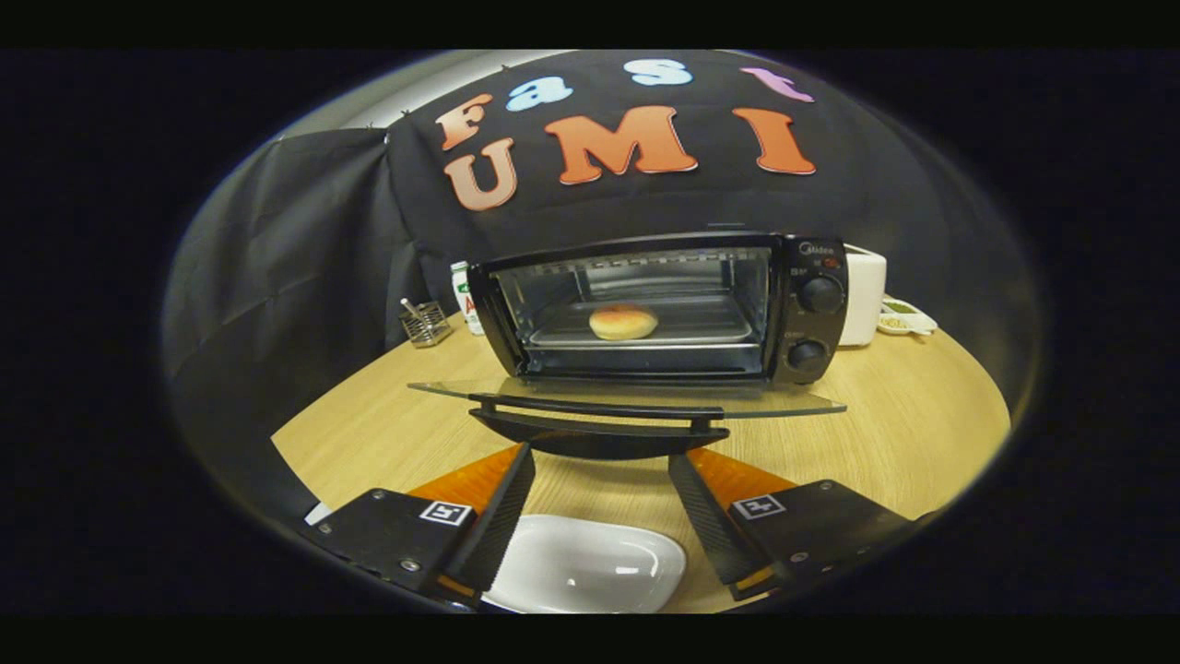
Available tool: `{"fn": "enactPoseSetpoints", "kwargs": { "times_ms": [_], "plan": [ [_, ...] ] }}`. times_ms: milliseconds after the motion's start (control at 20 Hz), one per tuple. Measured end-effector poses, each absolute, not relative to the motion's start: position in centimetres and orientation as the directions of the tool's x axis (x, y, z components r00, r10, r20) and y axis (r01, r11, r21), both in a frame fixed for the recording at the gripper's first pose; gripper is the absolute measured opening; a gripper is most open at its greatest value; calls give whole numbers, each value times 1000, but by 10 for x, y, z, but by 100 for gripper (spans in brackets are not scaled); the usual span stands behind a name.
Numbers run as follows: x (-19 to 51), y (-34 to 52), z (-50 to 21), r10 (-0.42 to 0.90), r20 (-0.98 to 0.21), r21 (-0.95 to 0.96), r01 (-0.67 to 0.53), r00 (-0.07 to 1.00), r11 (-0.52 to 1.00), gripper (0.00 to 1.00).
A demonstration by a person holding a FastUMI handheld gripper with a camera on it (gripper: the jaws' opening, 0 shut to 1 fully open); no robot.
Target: Open the toaster oven, put the food inside, and close the toaster oven door.
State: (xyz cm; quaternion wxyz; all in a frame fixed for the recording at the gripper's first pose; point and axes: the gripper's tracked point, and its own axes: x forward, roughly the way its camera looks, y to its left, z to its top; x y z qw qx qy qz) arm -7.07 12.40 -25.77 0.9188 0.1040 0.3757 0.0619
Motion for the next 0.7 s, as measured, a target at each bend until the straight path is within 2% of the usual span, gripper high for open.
{"fn": "enactPoseSetpoints", "kwargs": {
  "times_ms": [150, 700],
  "plan": [
    [-66, 129, -262, 193, -680, 200, -75, 708, 977, 87],
    [-2, 110, -243, 86, -621, 102, -28, 779, 994, 87]
  ]
}}
